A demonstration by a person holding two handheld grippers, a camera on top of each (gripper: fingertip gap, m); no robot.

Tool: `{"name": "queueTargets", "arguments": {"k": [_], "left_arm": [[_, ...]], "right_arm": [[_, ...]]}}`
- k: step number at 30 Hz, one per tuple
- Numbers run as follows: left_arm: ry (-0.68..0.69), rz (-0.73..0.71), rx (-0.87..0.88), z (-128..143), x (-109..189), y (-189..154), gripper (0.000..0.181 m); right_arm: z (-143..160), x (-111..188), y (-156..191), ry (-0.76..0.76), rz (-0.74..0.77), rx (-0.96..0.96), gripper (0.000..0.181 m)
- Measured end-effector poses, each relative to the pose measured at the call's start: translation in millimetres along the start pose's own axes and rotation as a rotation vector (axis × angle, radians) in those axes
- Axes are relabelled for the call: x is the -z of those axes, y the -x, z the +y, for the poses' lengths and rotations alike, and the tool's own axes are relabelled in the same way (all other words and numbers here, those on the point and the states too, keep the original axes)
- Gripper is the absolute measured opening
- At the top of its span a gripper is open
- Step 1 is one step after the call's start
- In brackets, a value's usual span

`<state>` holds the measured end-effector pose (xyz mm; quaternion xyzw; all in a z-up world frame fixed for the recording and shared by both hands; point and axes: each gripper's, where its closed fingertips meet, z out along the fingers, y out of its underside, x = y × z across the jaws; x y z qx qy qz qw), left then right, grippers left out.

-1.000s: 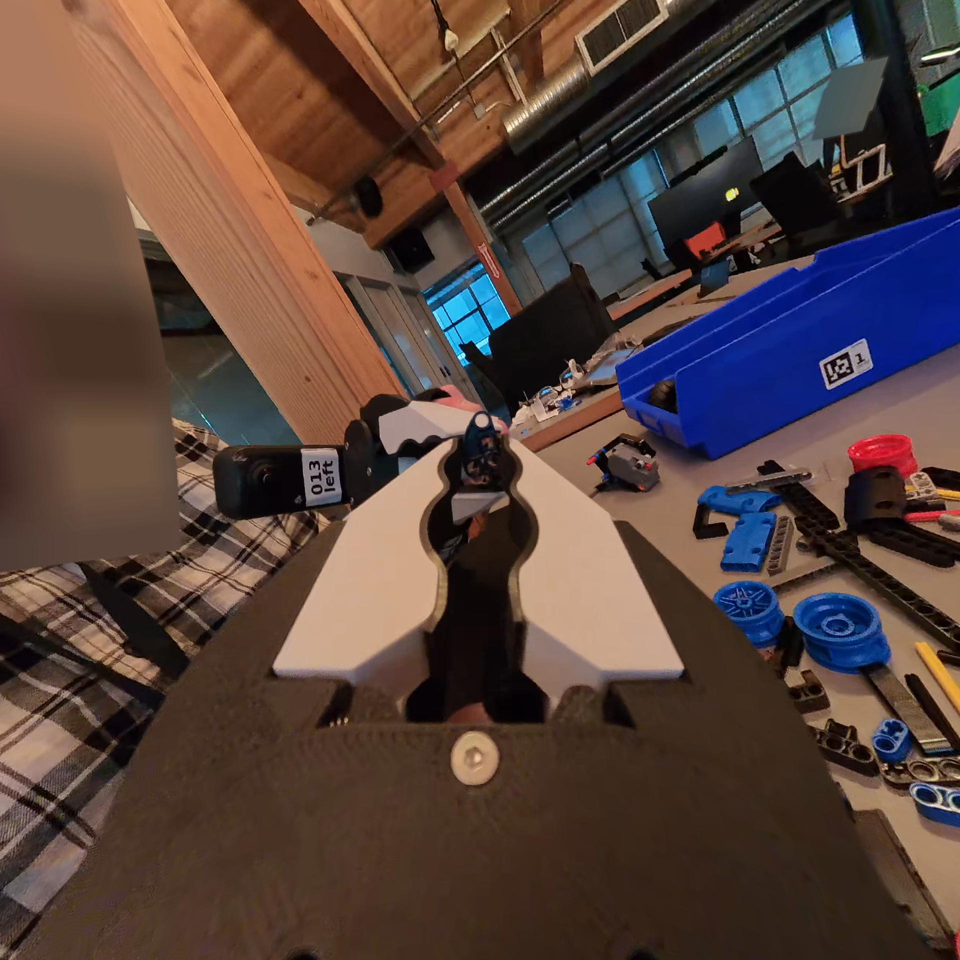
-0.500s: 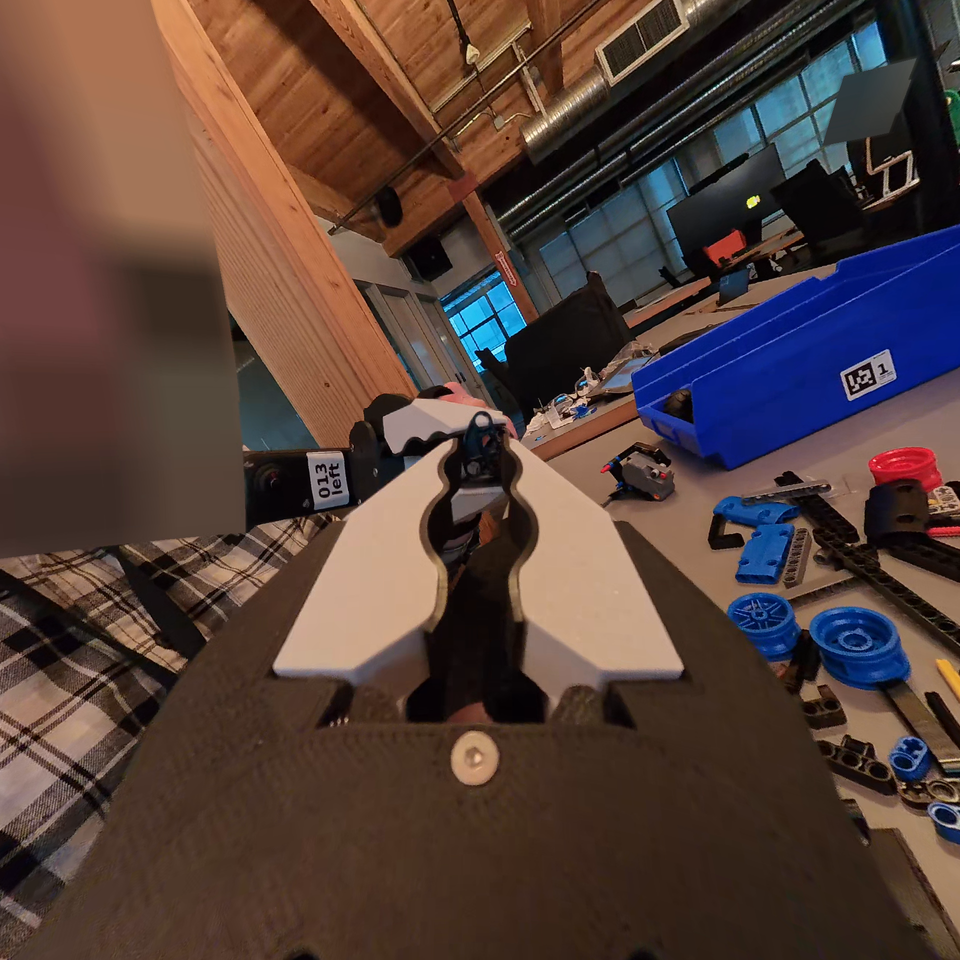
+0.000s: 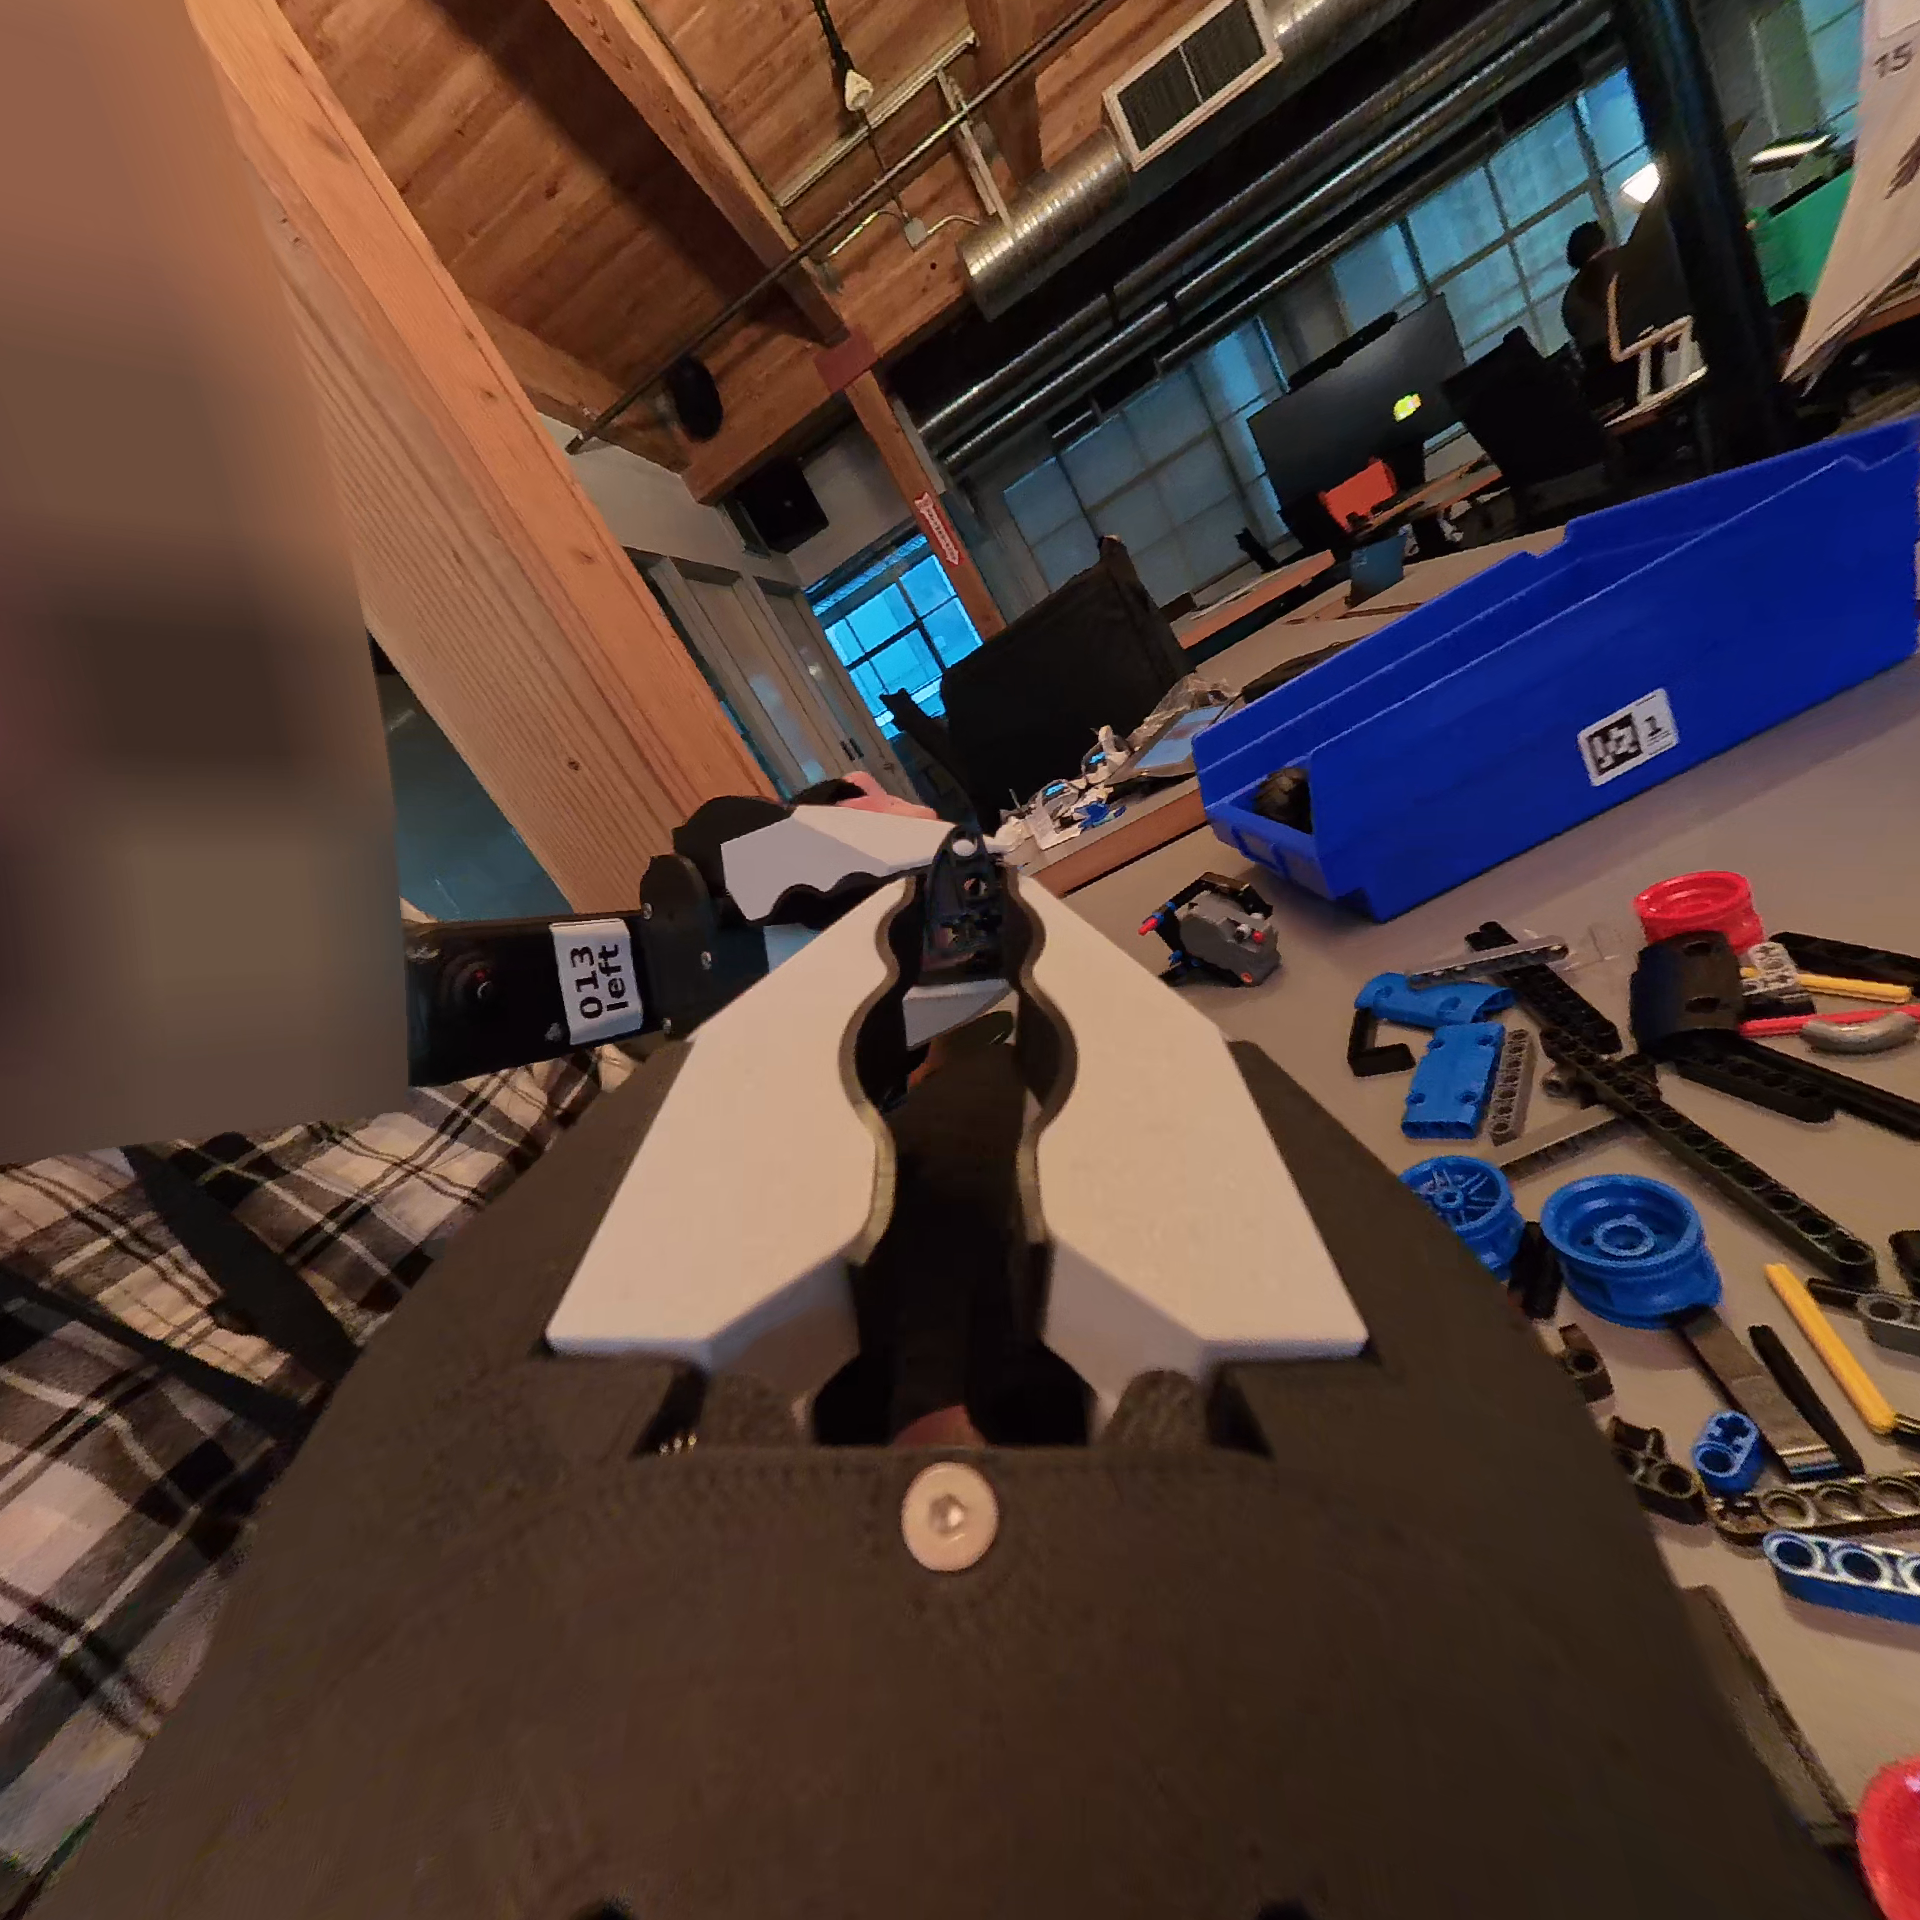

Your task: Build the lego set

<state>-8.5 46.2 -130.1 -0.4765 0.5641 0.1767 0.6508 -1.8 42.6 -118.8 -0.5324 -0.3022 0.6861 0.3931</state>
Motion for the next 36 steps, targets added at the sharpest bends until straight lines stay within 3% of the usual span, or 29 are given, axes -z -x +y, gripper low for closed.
{"name": "queueTargets", "arguments": {"k": [7,16,23,36], "left_arm": [[0.025,-0.048,0.074,8,-3,2,0.021],[0.0,-0.099,0.025,8,-4,-3,0.02],[-0.026,-0.111,0.046,8,-1,-2,0.021],[-0.097,-0.136,0.376,-5,1,14,0.021]], "right_arm": [[-3,-5,-6,-0.011,0.139,0.144,0.013],[0,-9,-10,0.057,0.308,0.336,0.012],[-2,-7,-8,0.034,0.274,0.279,0.012],[-27,-3,6,-0.223,0.188,0.168,0.012]]}}
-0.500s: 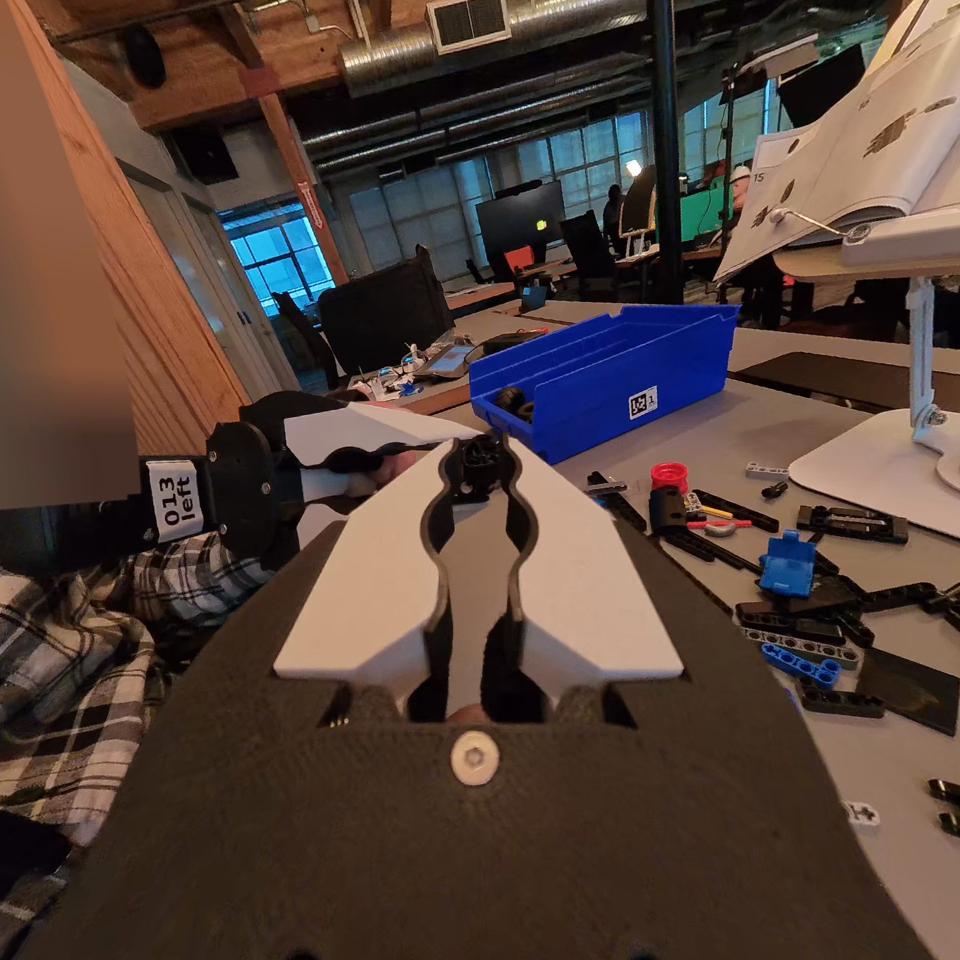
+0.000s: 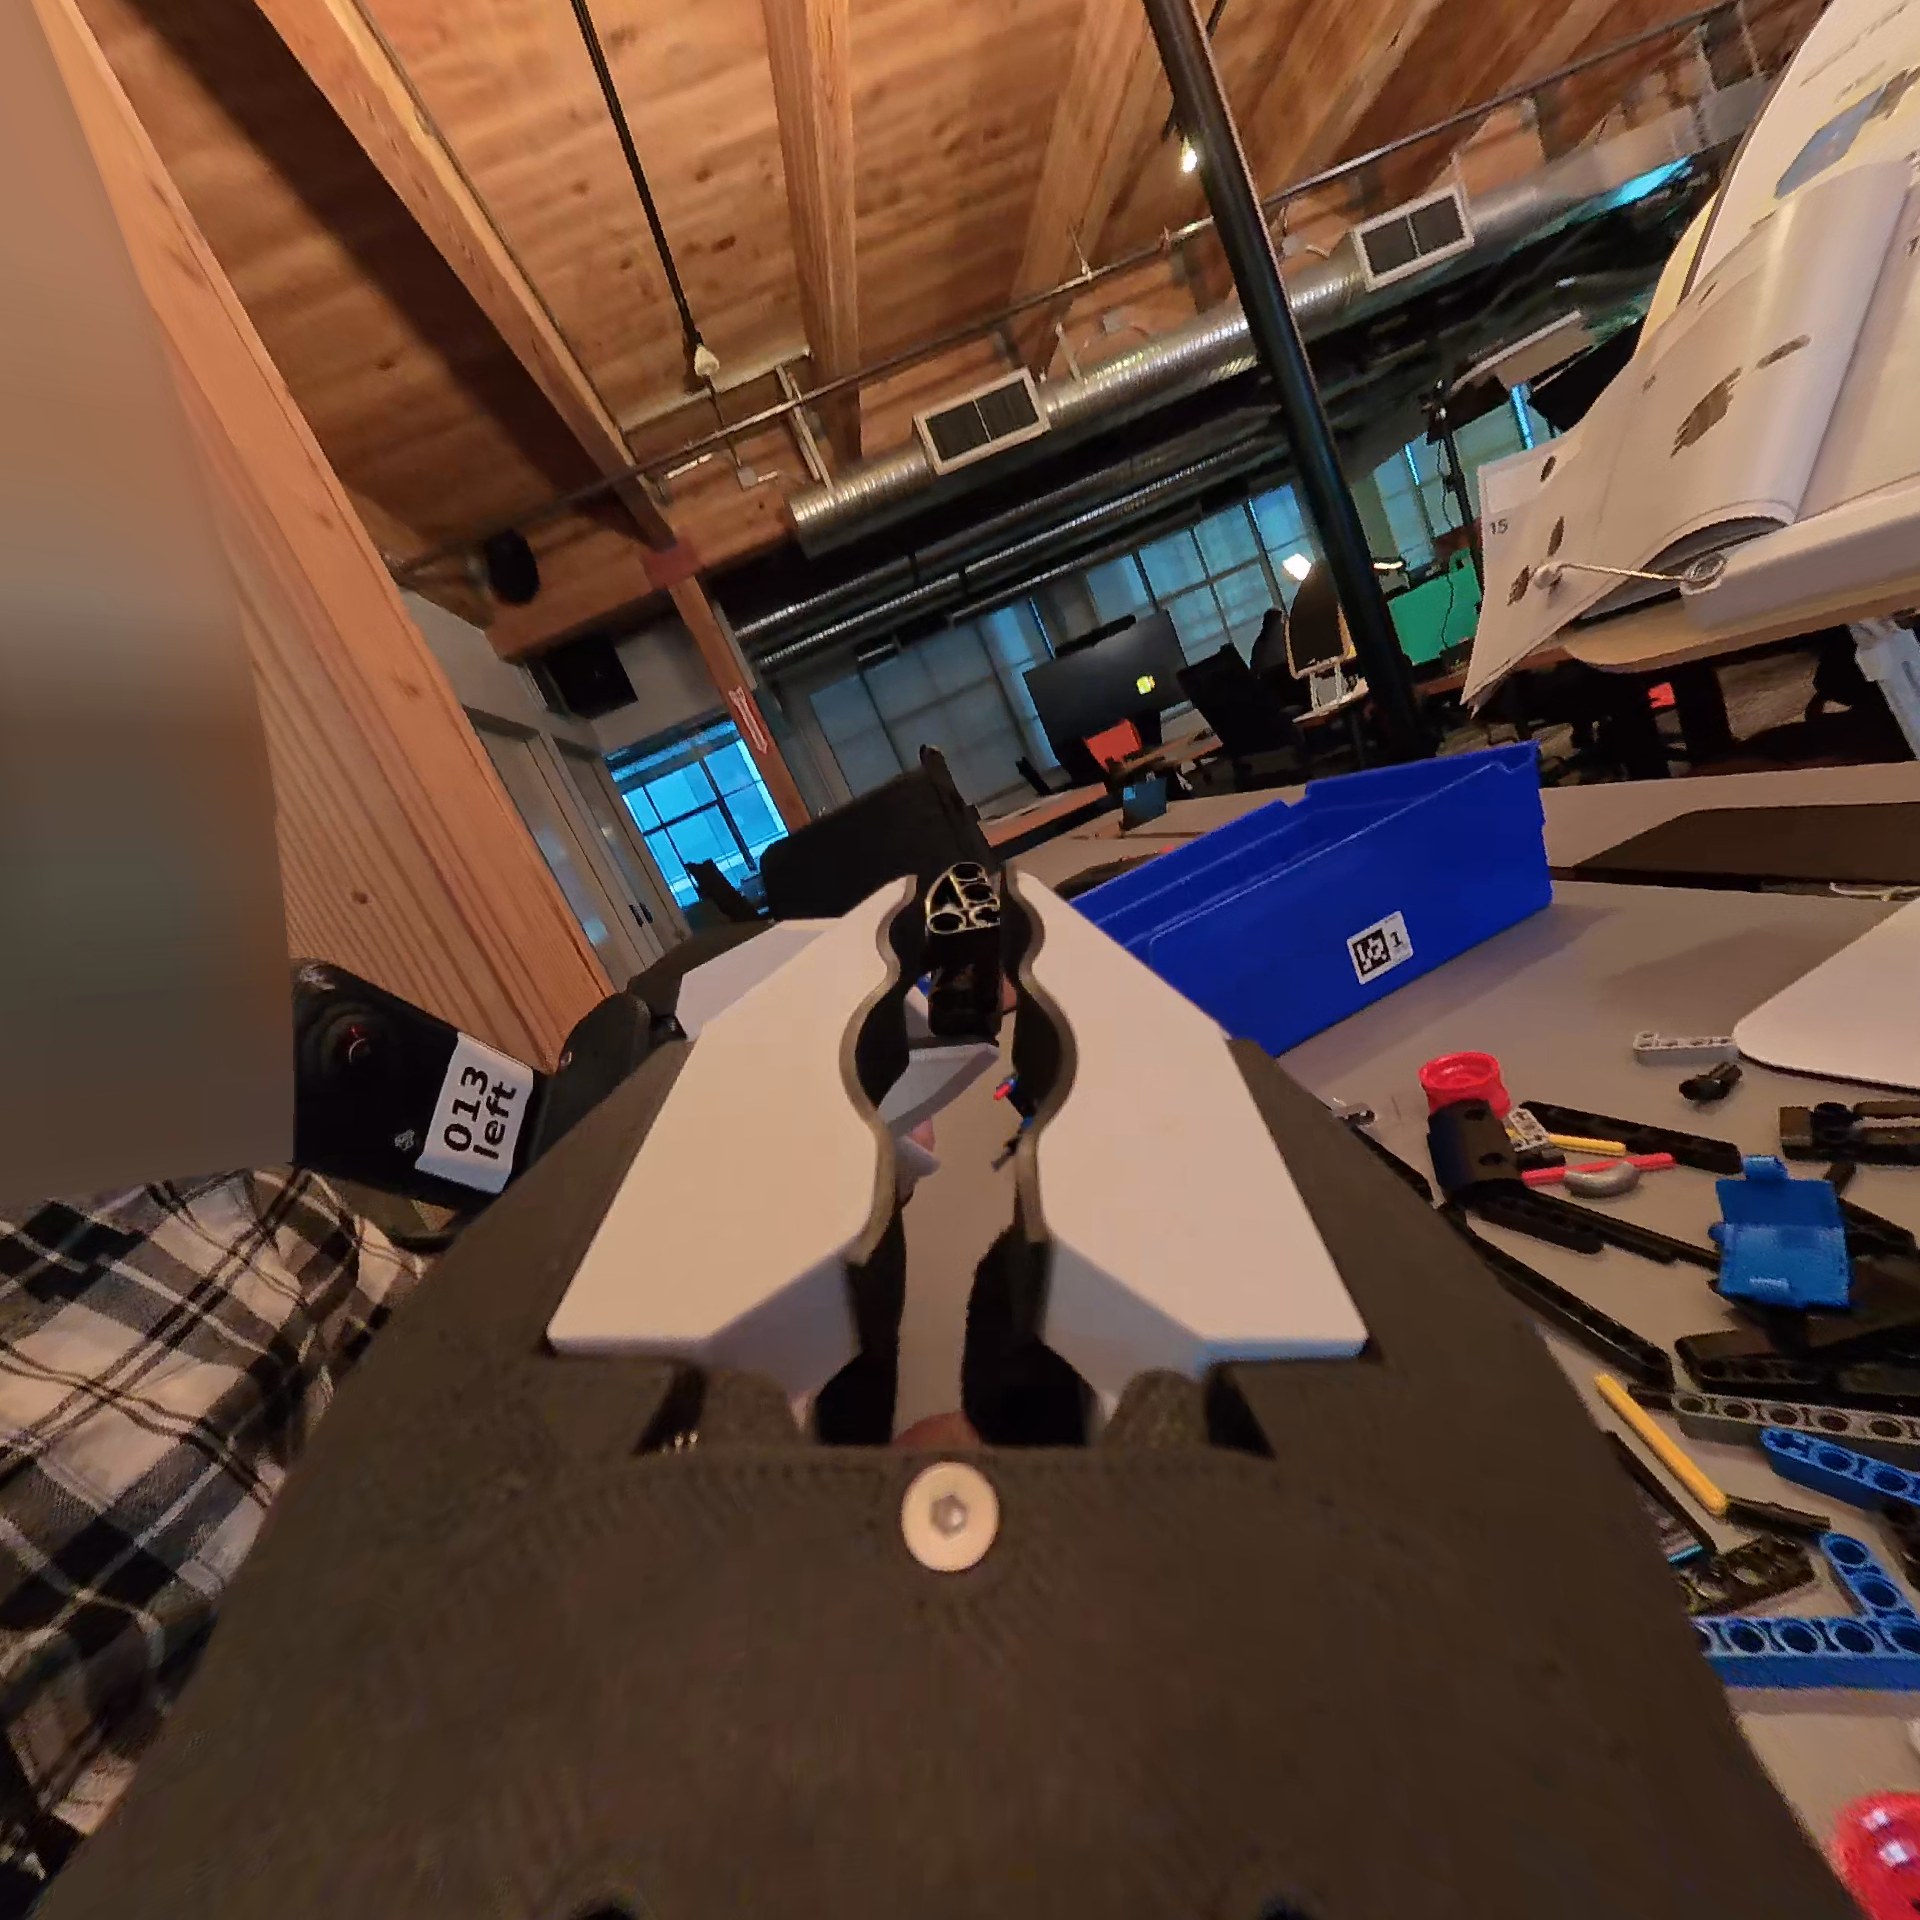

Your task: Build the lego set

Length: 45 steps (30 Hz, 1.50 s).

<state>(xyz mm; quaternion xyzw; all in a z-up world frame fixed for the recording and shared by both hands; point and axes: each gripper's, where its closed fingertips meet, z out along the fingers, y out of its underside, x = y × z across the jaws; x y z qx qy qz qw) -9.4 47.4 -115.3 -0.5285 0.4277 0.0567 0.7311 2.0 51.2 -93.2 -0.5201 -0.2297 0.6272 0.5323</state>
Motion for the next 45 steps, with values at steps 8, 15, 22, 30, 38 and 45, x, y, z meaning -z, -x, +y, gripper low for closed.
{"name": "queueTargets", "arguments": {"k": [8,15,22,30,38,45], "left_arm": [[-0.013,-0.021,0.054,-6,-2,2,0.021],[-0.025,-0.037,0.081,-10,-4,4,0.02],[-0.048,-0.063,0.038,-14,-3,7,0.02],[-0.081,-0.062,0.029,-14,-2,9,0.02],[-0.092,-0.063,0.046,-14,-4,10,0.006],[-0.025,0.041,0.109,6,-7,1,0.0]], "right_arm": [[-8,4,1,-0.078,-0.016,-0.043,0.012],[-13,6,2,-0.127,-0.016,-0.049,0.012],[-16,8,2,-0.149,-0.064,-0.146,0.012],[-17,7,10,-0.144,-0.11,-0.155,0.011],[-5,1,27,-0.085,-0.157,-0.095,0.0],[-4,6,5,-0.001,-0.061,-0.076,0.0]]}}
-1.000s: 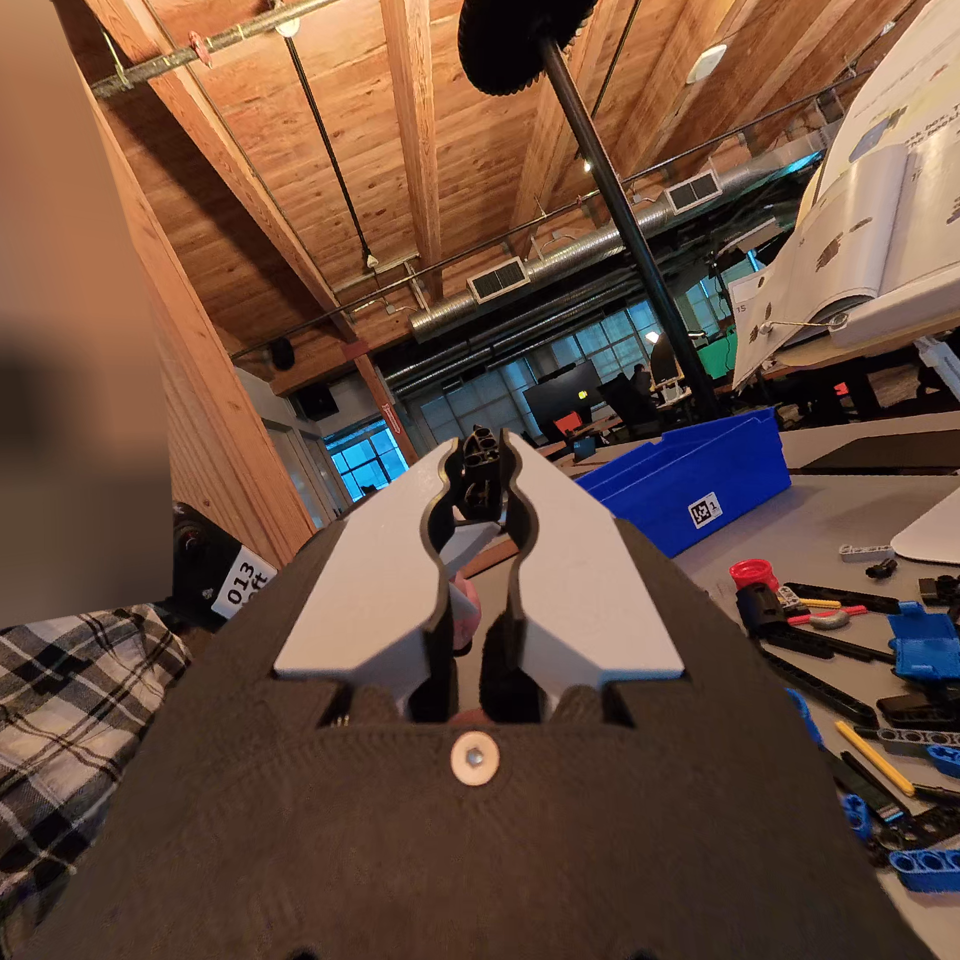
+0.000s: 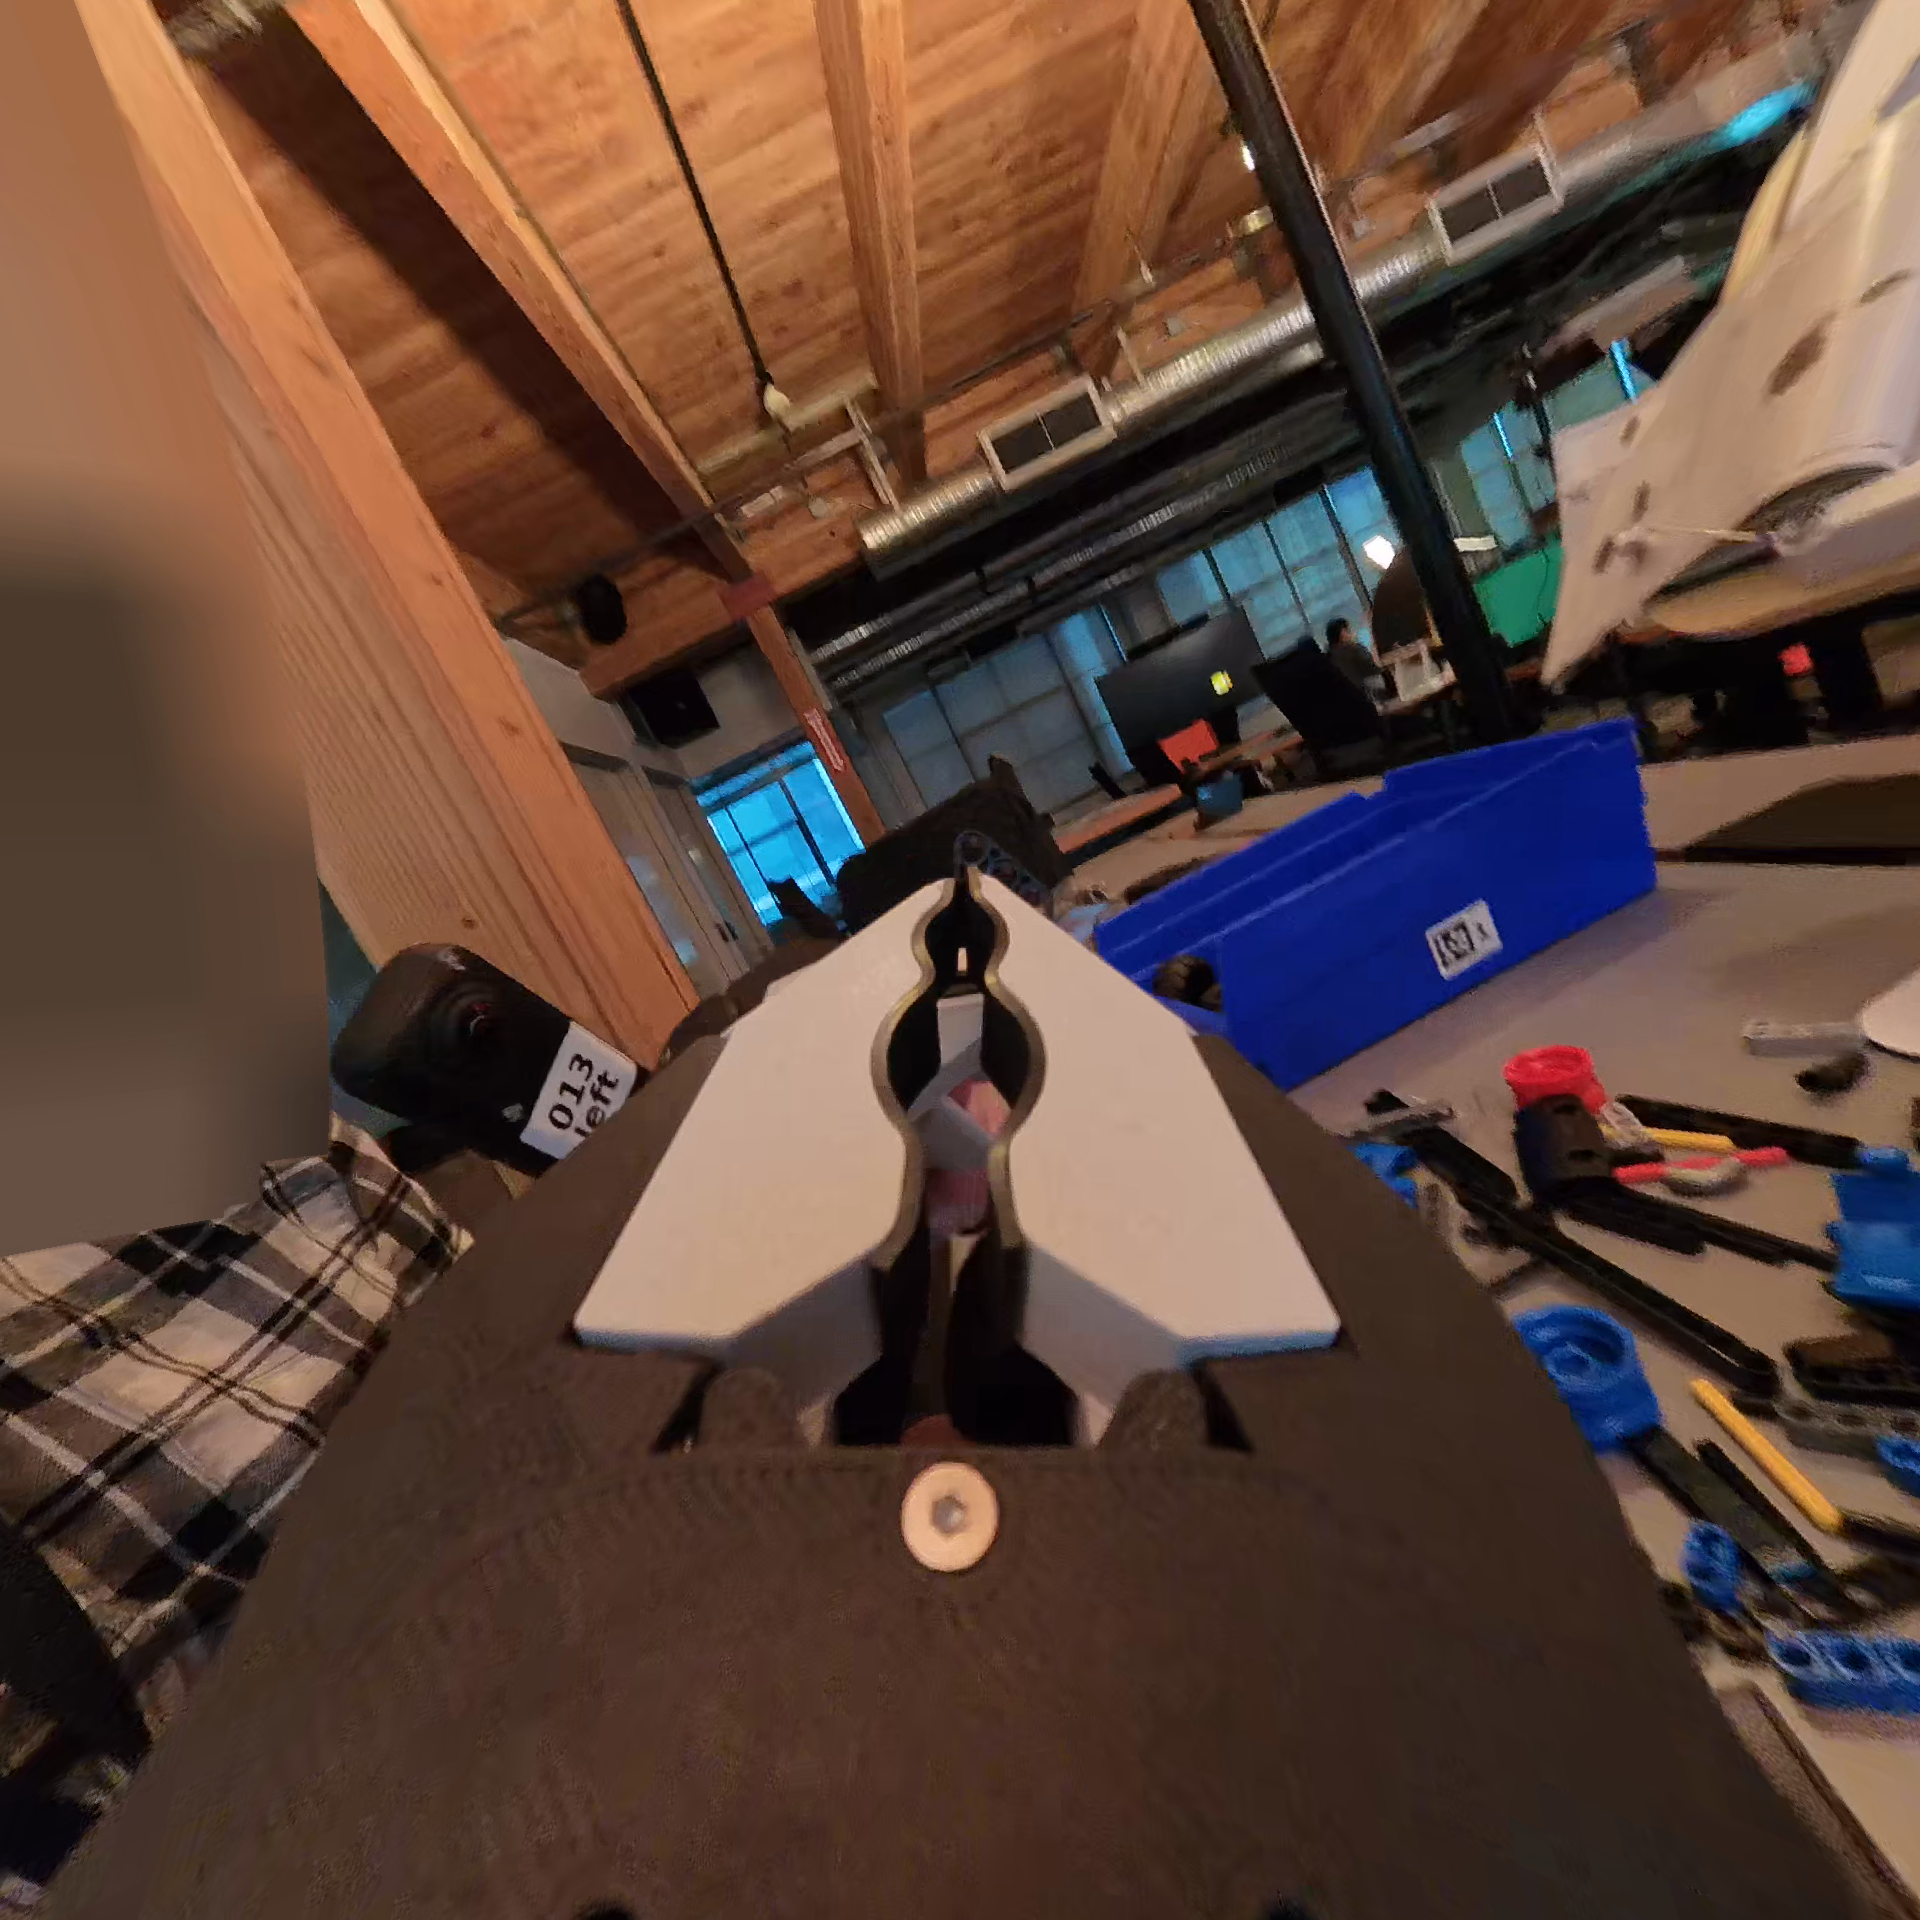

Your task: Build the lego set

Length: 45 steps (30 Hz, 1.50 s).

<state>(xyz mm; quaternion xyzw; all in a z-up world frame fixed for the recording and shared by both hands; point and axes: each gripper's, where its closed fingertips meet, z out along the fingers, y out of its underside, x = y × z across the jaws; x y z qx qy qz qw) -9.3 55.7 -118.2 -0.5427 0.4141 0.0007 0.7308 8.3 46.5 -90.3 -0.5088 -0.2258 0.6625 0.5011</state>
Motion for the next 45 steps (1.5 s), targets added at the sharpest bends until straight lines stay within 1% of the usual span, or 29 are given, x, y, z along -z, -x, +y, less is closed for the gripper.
{"name": "queueTargets", "arguments": {"k": [2,4,6,7,11,12,14,16,19,21,23,26,29,31,33,37,40,42,45], "left_arm": [[0.023,0.037,0.023,5,-1,-3,0.0],[0.055,0.083,0.058,14,-2,-7,0.0],[0.132,0.155,0.071,33,-1,-14,0.0],[0.157,0.169,0.07,41,1,-15,0.0],[0.254,0.312,0.108,69,20,-26,0.0],[0.275,0.376,0.137,75,27,-32,0.003],[0.3,0.418,0.168,84,34,-35,0.015],[0.319,0.513,0.175,88,43,-50,0.018],[0.387,0.544,0.115,104,47,-59,0.022],[0.434,0.595,0.163,110,49,-68,0.023],[0.473,0.649,0.188,117,53,-79,0.025],[0.533,0.707,0.169,127,56,-92,0.027],[0.583,0.745,0.164,135,55,-99,0.026],[0.589,0.77,0.181,135,53,-104,0.02],[0.586,0.781,0.177,135,51,-106,0.015],[0.575,0.815,0.156,134,52,-107,0.015],[0.552,0.884,0.117,133,58,-109,0.015],[0.546,0.923,0.098,132,62,-110,0.016],[0.532,0.943,0.095,134,65,-108,0.016]], "right_arm": [[-1,4,-9,0.032,0.037,-0.01,0.0],[4,6,-15,0.096,0.068,0.003,0.0],[16,9,-20,0.179,0.096,0.006,0.0],[24,11,-22,0.222,0.099,0.008,0.0],[56,20,-30,0.41,0.145,0.03,0.0],[65,22,-31,0.456,0.145,0.023,0.0],[78,24,-32,0.517,0.143,0.01,0.0],[85,23,-32,0.551,0.139,0.024,0.0],[95,26,-35,0.636,0.163,0.097,0.0],[88,32,-38,0.65,0.191,0.13,0.0],[74,43,-46,0.645,0.247,0.176,0.0],[57,71,-65,0.692,0.362,0.248,0.005],[51,97,-84,0.766,0.462,0.303,0.006],[54,106,-92,0.824,0.483,0.324,0.007],[62,112,-97,0.886,0.487,0.34,0.008],[74,119,-109,0.996,0.502,0.417,0.019],[65,116,-127,1.036,0.527,0.501,0.021],[55,114,-146,1.055,0.566,0.544,0.022],[53,115,-175,1.127,0.584,0.571,0.022]]}}
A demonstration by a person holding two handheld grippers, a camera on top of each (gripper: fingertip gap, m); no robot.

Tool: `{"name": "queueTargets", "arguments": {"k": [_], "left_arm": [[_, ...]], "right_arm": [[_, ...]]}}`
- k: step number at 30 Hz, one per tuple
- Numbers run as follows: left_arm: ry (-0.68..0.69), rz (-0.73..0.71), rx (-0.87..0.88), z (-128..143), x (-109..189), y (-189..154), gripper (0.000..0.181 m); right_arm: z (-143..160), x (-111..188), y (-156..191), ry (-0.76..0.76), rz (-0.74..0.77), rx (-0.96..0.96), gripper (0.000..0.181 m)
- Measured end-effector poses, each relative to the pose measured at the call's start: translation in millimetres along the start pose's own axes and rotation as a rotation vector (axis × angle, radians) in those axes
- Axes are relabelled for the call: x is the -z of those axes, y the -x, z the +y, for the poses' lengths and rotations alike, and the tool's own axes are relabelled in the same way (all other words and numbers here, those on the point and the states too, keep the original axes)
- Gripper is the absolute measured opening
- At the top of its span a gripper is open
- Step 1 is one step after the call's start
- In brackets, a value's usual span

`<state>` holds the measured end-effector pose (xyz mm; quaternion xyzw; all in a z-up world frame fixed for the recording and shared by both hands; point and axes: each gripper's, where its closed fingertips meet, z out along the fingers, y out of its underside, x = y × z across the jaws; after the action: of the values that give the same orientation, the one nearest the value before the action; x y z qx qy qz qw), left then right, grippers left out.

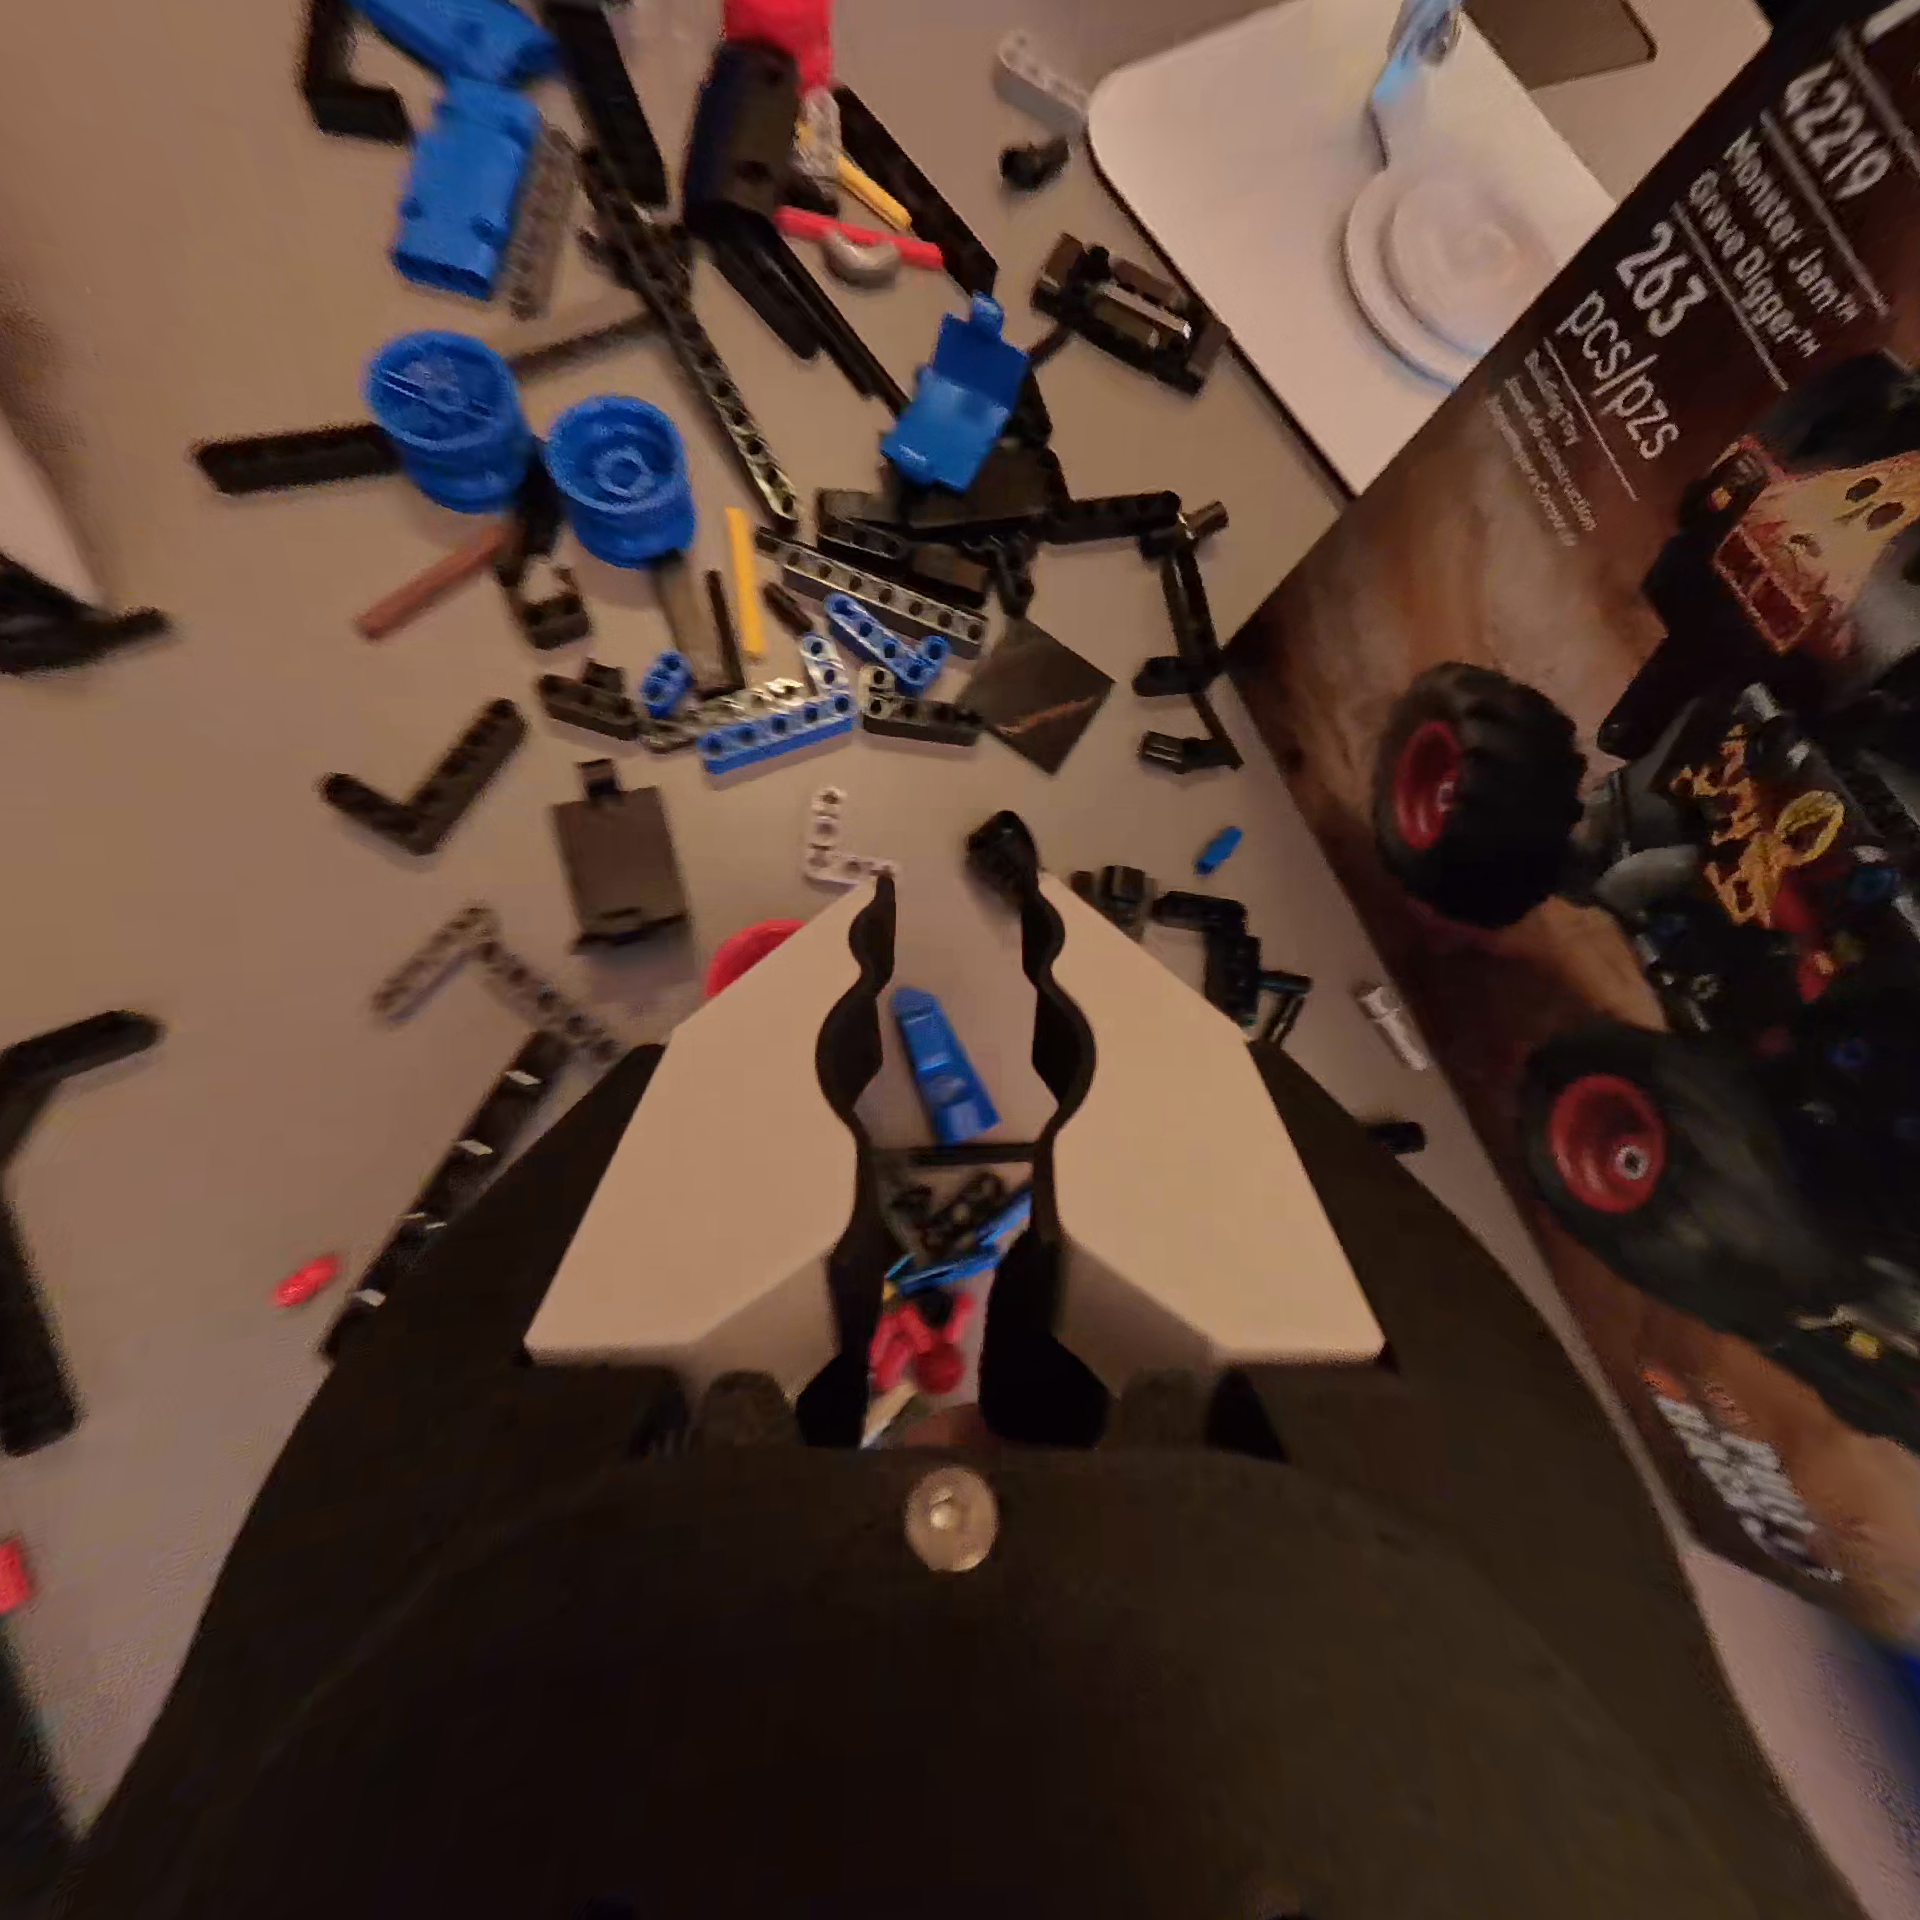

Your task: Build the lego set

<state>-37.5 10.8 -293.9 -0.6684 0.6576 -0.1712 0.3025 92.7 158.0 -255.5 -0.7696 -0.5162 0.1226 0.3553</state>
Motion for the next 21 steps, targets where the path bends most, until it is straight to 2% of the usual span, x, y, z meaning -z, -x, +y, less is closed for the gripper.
{"name": "queueTargets", "arguments": {"k": [6,10,15,18,21], "left_arm": [[-0.022,0.012,0.0,3,4,-2,0.026],[-0.03,0.007,0.017,6,6,-1,0.03],[-0.099,-0.059,0.061,-6,13,11,0.033],[-0.188,-0.161,0.131,-20,27,35,0.035],[-0.266,-0.157,0.203,-32,40,41,0.036]], "right_arm": [[13,-37,-8,0.106,-0.049,0.066,0.02],[13,-42,-9,0.11,-0.05,0.071,0.013],[-10,-20,3,0.031,-0.016,0.152,0.013],[-46,8,32,-0.079,-0.014,0.271,0.013],[-75,27,63,-0.148,-0.001,0.382,0.013]]}}
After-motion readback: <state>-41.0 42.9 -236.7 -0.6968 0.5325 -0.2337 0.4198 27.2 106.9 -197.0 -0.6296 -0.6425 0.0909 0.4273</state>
